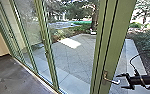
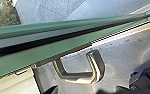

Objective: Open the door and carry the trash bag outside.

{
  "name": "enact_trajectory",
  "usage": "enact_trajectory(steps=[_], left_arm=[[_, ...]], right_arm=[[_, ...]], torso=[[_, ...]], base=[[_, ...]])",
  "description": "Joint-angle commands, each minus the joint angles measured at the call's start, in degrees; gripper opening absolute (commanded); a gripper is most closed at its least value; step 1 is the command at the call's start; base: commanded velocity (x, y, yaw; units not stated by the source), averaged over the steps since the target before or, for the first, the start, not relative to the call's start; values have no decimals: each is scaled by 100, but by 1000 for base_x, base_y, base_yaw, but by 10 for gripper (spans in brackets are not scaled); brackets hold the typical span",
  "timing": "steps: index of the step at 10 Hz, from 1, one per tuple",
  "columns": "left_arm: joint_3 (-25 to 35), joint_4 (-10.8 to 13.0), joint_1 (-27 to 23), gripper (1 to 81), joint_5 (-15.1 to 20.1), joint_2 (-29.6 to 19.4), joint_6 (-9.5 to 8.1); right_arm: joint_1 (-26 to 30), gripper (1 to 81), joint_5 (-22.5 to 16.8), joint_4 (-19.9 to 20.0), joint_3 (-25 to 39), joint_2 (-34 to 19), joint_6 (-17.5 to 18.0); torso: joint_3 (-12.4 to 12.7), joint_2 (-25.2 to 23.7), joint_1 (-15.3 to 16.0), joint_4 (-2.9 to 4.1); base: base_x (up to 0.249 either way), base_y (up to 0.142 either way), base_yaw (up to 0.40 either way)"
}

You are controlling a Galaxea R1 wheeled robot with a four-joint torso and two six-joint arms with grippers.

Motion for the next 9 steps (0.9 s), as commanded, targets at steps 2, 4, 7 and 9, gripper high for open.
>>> enact_trajectory(steps=[2,4,7,9], left_arm=[[6,-26,-252,10,291,-47,-5],[6,-26,-252,10,291,-47,-5],[-20,-35,-252,10,291,-74,-5],[-20,-35,-252,10,283,-56,-5]], right_arm=[[492,811,-300,-149,-269,177,586],[456,811,-300,-368,-409,430,892],[386,811,-614,-700,-700,791,1585],[315,811,-748,-1298,-648,854,2253]], torso=[[-2,0,0,0],[-2,0,0,0],[-2,2,0,0],[-2,2,0,0]], base=[[0,0,0],[0,0,0],[0,0,0],[0,0,0]])
